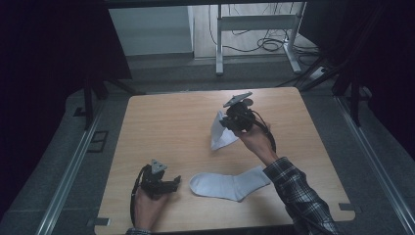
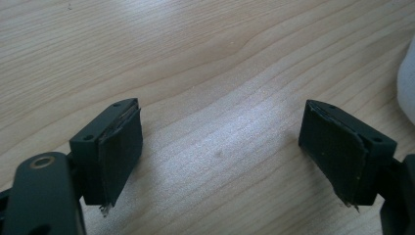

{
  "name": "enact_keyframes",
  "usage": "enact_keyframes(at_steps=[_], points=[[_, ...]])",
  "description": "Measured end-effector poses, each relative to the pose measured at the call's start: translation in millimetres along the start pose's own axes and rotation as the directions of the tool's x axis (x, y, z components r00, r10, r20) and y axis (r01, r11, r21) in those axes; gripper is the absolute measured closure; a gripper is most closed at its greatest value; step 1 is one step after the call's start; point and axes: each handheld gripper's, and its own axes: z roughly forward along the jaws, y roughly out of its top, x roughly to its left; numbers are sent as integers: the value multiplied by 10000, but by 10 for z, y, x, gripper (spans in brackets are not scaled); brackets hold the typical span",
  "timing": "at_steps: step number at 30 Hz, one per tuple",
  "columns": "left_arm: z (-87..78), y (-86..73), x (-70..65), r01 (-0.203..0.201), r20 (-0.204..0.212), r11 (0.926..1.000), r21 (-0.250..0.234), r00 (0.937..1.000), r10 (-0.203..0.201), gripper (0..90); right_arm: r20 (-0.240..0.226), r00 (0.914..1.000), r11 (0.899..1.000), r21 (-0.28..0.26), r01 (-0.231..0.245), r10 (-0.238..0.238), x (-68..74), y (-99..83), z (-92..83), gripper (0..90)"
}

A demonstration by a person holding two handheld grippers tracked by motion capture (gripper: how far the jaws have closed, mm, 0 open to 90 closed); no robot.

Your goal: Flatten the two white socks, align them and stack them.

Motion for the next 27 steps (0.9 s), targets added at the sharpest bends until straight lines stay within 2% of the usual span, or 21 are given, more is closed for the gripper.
enact_keyframes(at_steps=[2,3,7,9,10,11,15,17,20,21,22,23,26,27], points=[[0,1,3,-37,-6,10000,1,10000,37,165,-60,9999,9999,-58,119,-119,49,53,-3,821],[2,0,1,-8,-7,10000,-26,10000,8,165,-97,9991,9991,-124,404,-406,150,163,-5,821],[3,0,1,1,7,10000,-41,10000,-1,165,-239,9960,9959,-307,849,-857,338,389,-43,822],[4,0,1,5,1,10000,-40,10000,-5,165,-394,9927,9919,-612,1114,-1139,440,528,-107,822],[1,2,1,-3,7,10000,-6,10000,3,165,-394,9927,9919,-612,1114,-1139,440,528,-107,822],[1,1,1,3,5,10000,-10,10000,-3,165,-384,9893,9868,-868,1367,-1404,520,634,-195,822],[-2,1,0,12,7,10000,31,10000,-12,165,-435,9882,9812,-1324,1403,-1471,574,743,-387,822],[-3,1,-1,15,7,10000,33,10000,-15,165,-359,9887,9805,-1384,1396,-1458,525,722,-449,821],[1,2,1,-3,11,10000,-5,10000,3,165,-315,9943,9863,-1329,973,-1023,392,623,-461,820],[1,2,1,-3,11,10000,-5,10000,3,165,-315,9943,9863,-1329,973,-1023,392,623,-461,820],[1,2,1,-1,10,10000,-9,10000,1,165,-321,9963,9902,-1174,757,-799,321,551,-433,820],[3,0,2,-10,2,10000,-28,10000,10,165,-310,9983,9951,-874,471,-500,210,404,-356,819],[3,0,1,-7,-5,10000,-28,10000,7,165,-340,9994,9989,-459,91,-107,59,172,-217,818],[2,0,1,-6,-9,10000,-24,10000,6,165,-340,9994,9989,-459,91,-107,59,172,-217,818]])
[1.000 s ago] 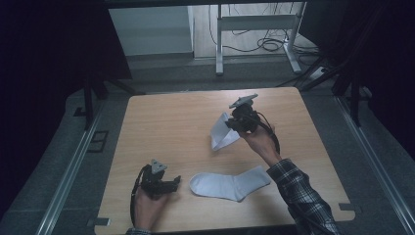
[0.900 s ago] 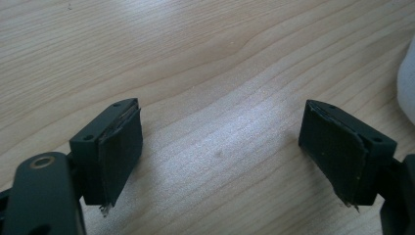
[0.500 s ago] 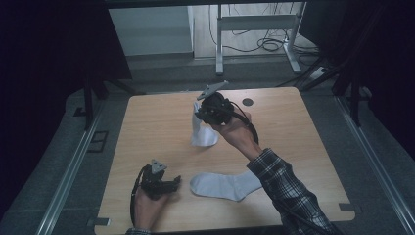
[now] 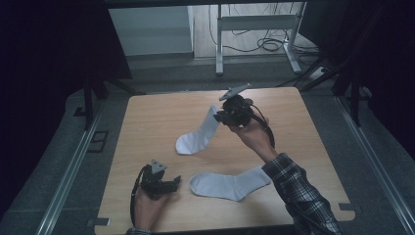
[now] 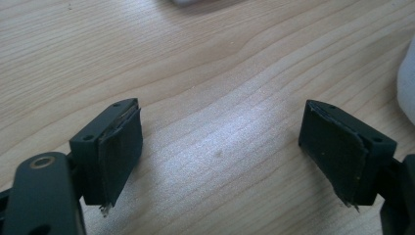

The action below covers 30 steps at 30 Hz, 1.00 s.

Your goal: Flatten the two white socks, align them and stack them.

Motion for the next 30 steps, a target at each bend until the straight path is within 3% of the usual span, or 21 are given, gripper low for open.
enact_keyframes(at_steps=[1,3,4,12,15,23,30], points=[[-2,0,0,-6,12,10000,29,10000,6,164,92,9994,9987,365,-345,342,-118,-183,97,818],[-2,0,0,-6,13,10000,29,10000,6,165,135,9991,9981,454,-409,403,-159,-239,126,818],[-1,-1,0,2,16,10000,12,10000,-2,165,223,9970,9948,684,-759,745,-271,-392,189,817],[-2,-1,0,1,12,10000,23,10000,-1,164,578,9880,9823,1138,-1490,1432,-528,-821,249,815],[-2,-1,-1,12,12,10000,22,10000,-12,165,627,9858,9784,1271,-1628,1559,-575,-918,257,815],[-2,0,0,7,12,10000,26,10000,-7,164,813,9701,9566,1662,-2392,2285,-741,-1357,317,808],[-2,0,1,6,17,10000,27,10000,-6,164,1051,9679,9532,1780,-2444,2285,-788,-1551,332,759]])
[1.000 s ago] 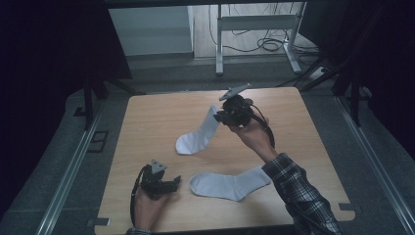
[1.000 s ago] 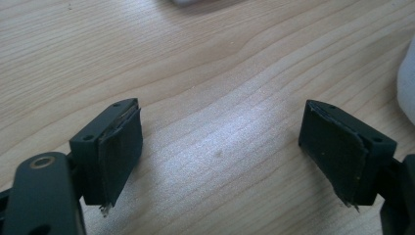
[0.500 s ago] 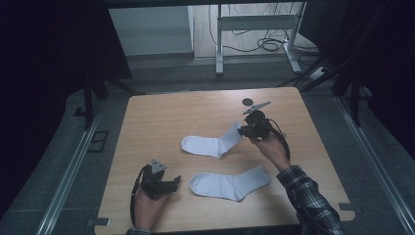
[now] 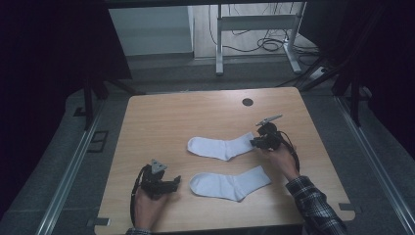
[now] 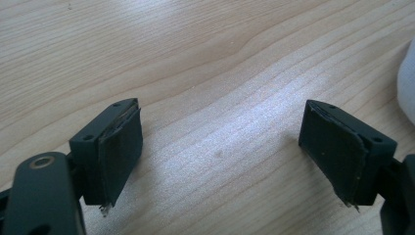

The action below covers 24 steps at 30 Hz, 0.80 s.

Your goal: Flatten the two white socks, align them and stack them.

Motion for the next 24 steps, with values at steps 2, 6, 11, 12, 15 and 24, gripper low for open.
enact_keyframes(at_steps=[2,6,11,12,15,24], points=[[0,0,0,1,2,10000,3,10000,-1,164,-19,10000,10000,15,-69,69,-19,-40,14,733],[3,4,4,-35,29,10000,10,10000,35,163,-27,9999,9999,-102,-112,112,-29,-92,20,660],[14,28,35,-138,152,9999,-44,9998,138,197,-144,9999,9983,-583,-75,67,-39,-106,-69,591],[16,37,44,-106,172,9999,-35,9998,107,207,-162,9998,9976,-688,-94,83,-37,-107,-92,584],[31,86,80,17,344,9999,-136,9994,-12,216,-240,9997,9961,-874,-100,80,-42,-116,-133,570],[67,402,162,-285,374,9982,-518,9988,304,252,-316,9995,9954,-951,-90,60,-62,-136,-164,555]])
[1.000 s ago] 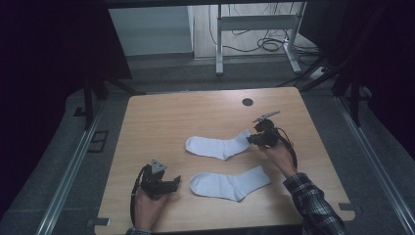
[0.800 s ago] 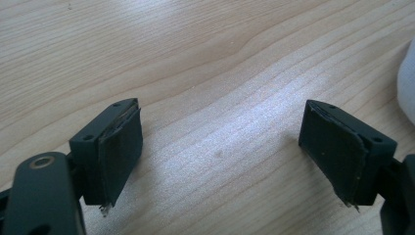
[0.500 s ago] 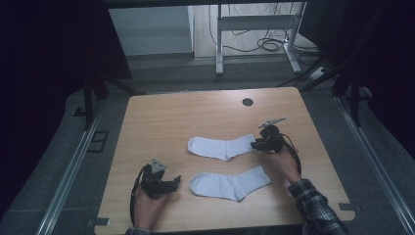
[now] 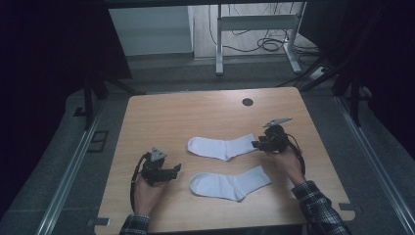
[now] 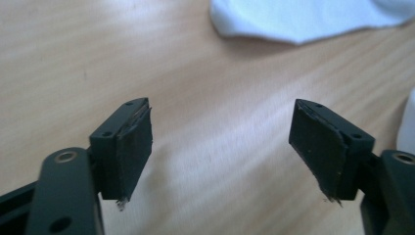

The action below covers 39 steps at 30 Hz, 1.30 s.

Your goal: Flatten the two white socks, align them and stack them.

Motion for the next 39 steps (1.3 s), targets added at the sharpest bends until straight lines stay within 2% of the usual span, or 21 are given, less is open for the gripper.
enact_keyframes(at_steps=[6,8,9,10,15,16,20,22,26,30,32,38,39], points=[[76,176,17,-217,67,9998,27,9997,217,308,82,9999,10000,-43,-87,88,-13,0,-3,543],[145,284,22,-339,63,9994,-4,9994,339,328,132,9998,9998,-95,-152,153,-24,6,-4,537],[145,284,22,-339,63,9994,-4,9994,339,334,132,9998,9998,-95,-152,153,-24,6,-4,537],[208,363,29,-370,81,9993,-28,9993,370,343,186,9997,9998,-155,-140,143,-27,16,-2,538],[318,494,25,-395,132,9992,-42,9991,395,415,382,9993,9996,-287,-39,50,-25,38,6,583],[355,535,16,-423,142,9991,-36,9990,423,436,578,9983,9996,-260,100,-85,-22,49,21,621],[499,674,-33,-545,12,9985,-68,9985,545,502,420,9991,9996,-276,30,-19,-25,63,66,660],[528,694,-36,-581,-77,9983,-37,9983,581,519,437,9990,9996,-278,9,3,-19,65,79,667],[635,727,-9,-312,-87,9995,83,9995,313,596,495,9988,9997,-249,2,11,-17,69,154,682],[722,698,2,-136,-215,9994,309,9997,142,610,498,9987,9998,-166,-93,101,-32,59,195,683],[768,667,7,-11,-77,9993,385,10000,14,626,536,9985,9999,-90,-68,73,-49,41,232,692],[827,630,-13,-152,-101,9982,586,9998,158,704,551,9985,10000,79,-39,35,-46,5,285,705],[835,625,-19,-205,-89,9979,618,9997,211,704,542,9985,10000,38,83,-85,-52,-1,292,716]])
